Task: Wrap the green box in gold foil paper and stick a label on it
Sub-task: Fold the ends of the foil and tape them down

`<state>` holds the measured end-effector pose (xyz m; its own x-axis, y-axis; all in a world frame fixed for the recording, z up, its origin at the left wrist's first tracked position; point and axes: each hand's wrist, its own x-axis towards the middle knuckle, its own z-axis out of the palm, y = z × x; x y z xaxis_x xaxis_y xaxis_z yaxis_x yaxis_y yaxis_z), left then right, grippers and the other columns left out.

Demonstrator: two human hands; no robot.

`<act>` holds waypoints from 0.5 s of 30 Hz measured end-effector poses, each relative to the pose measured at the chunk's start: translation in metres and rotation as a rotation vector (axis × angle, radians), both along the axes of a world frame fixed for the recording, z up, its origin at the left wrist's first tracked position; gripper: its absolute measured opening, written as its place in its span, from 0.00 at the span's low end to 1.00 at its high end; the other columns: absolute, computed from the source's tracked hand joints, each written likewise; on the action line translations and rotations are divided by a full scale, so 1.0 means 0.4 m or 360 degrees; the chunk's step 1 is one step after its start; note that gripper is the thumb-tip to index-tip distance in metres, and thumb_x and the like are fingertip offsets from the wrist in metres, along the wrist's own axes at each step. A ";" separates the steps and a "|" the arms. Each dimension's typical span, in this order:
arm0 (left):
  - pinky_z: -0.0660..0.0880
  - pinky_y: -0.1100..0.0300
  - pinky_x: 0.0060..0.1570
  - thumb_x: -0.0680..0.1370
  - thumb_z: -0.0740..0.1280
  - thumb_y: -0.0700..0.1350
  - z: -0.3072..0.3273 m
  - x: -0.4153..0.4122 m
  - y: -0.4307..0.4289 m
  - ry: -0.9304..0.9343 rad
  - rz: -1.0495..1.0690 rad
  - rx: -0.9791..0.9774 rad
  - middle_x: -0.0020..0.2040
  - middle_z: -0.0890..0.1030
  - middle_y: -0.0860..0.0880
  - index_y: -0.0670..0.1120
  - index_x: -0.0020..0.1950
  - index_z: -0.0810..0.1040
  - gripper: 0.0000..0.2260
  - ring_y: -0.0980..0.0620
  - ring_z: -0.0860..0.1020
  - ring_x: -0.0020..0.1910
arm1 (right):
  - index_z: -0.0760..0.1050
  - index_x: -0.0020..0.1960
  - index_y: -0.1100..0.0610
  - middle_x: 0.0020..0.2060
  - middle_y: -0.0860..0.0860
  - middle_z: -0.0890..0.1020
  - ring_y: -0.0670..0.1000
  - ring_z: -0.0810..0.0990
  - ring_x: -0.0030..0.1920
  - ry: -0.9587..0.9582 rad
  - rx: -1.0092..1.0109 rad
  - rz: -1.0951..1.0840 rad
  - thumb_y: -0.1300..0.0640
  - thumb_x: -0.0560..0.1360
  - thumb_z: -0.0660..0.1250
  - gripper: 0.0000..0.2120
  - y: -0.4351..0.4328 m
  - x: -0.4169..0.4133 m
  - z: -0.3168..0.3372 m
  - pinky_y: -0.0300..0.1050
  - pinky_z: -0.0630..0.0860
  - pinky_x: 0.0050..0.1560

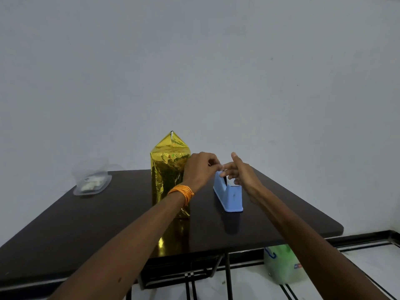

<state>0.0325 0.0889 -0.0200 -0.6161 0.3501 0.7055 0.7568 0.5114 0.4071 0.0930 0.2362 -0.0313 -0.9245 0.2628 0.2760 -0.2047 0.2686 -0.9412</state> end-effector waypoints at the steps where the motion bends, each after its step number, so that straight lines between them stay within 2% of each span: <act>1: 0.78 0.58 0.40 0.75 0.72 0.49 0.009 0.010 -0.004 0.0162 0.0083 -0.0113 0.39 0.85 0.52 0.49 0.44 0.86 0.05 0.55 0.81 0.39 | 0.83 0.51 0.59 0.41 0.55 0.86 0.47 0.74 0.38 -0.0057 -0.0094 0.0068 0.38 0.83 0.49 0.31 0.001 -0.005 0.006 0.40 0.68 0.39; 4: 0.75 0.56 0.38 0.77 0.69 0.49 0.040 0.035 -0.025 0.0509 0.0117 -0.0227 0.40 0.83 0.52 0.49 0.45 0.84 0.06 0.52 0.80 0.40 | 0.77 0.58 0.57 0.38 0.57 0.84 0.49 0.71 0.31 -0.0228 -0.0345 0.0241 0.33 0.80 0.51 0.30 -0.002 -0.020 0.029 0.42 0.65 0.34; 6: 0.76 0.55 0.38 0.76 0.70 0.49 0.069 0.050 -0.046 0.0546 0.0088 -0.0092 0.39 0.82 0.53 0.49 0.43 0.83 0.05 0.54 0.79 0.39 | 0.70 0.66 0.53 0.40 0.58 0.83 0.50 0.71 0.32 -0.0281 -0.0196 0.0154 0.31 0.79 0.51 0.30 -0.010 -0.034 0.040 0.42 0.67 0.34; 8: 0.78 0.58 0.40 0.75 0.71 0.48 0.105 0.048 -0.078 0.0425 0.0070 0.0117 0.39 0.83 0.54 0.49 0.43 0.84 0.05 0.56 0.80 0.38 | 0.66 0.71 0.54 0.45 0.57 0.82 0.50 0.73 0.37 -0.0226 -0.0026 0.0010 0.33 0.80 0.53 0.30 -0.018 -0.047 0.048 0.42 0.69 0.37; 11: 0.80 0.62 0.43 0.74 0.73 0.48 0.155 0.016 -0.157 0.0111 0.0059 0.0380 0.39 0.85 0.55 0.48 0.43 0.85 0.05 0.59 0.81 0.39 | 0.68 0.69 0.56 0.50 0.57 0.80 0.50 0.75 0.42 -0.0117 -0.0066 0.0044 0.39 0.81 0.59 0.25 -0.046 -0.076 0.063 0.42 0.71 0.39; 15: 0.76 0.64 0.33 0.70 0.77 0.47 0.189 -0.037 -0.270 -0.0220 0.0049 0.0600 0.37 0.84 0.52 0.46 0.40 0.85 0.05 0.58 0.81 0.37 | 0.70 0.64 0.55 0.56 0.56 0.79 0.50 0.78 0.49 -0.0021 0.0031 0.0121 0.43 0.77 0.69 0.22 -0.111 -0.130 0.084 0.43 0.75 0.44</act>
